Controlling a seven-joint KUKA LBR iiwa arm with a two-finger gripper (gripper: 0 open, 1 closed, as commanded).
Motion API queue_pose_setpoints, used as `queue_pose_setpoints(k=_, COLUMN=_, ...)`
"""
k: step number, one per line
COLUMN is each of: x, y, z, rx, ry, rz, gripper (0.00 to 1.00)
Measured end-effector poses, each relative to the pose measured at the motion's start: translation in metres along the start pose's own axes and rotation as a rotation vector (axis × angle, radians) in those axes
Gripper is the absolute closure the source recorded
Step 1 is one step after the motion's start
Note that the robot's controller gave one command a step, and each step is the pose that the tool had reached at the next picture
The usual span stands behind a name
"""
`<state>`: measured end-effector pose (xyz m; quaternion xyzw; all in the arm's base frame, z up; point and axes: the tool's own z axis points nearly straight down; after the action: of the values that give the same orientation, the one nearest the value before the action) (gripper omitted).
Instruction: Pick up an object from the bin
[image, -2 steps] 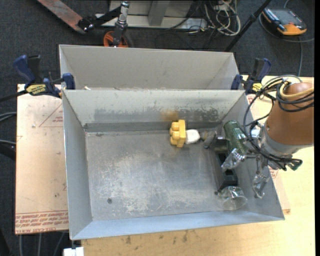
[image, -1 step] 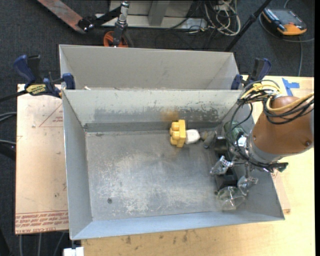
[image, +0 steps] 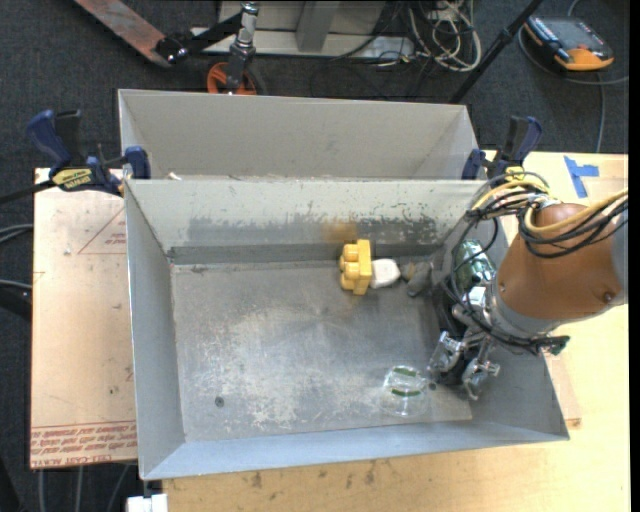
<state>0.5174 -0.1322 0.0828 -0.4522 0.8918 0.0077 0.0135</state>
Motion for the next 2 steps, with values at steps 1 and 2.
queue_pose_setpoints(k=1, x=0.0, y=0.0, z=0.0, rx=0.0, ry=0.0, rz=0.0, gripper=1.0)
queue_pose_setpoints(k=2, x=0.0004, y=0.0016, z=-0.005, rx=-0.006, ry=0.006, rz=-0.001, gripper=1.0)
